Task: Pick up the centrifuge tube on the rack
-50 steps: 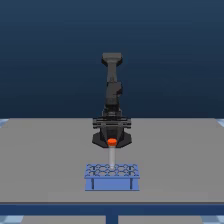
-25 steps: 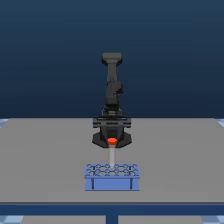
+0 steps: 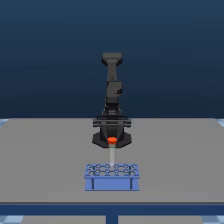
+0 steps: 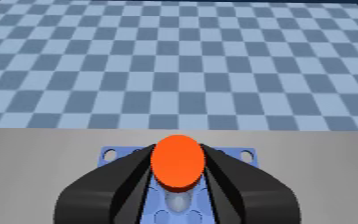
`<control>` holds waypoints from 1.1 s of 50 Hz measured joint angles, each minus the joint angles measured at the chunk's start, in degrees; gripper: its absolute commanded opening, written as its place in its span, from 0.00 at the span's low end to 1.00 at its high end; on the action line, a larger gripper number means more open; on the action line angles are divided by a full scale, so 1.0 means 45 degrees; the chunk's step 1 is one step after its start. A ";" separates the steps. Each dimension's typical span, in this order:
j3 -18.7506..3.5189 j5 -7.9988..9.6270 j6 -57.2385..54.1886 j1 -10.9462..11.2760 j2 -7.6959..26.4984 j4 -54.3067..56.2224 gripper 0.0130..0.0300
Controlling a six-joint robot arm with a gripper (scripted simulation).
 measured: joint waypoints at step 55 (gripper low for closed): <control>-0.0302 0.0534 0.0676 0.0000 -0.0269 -0.0526 0.00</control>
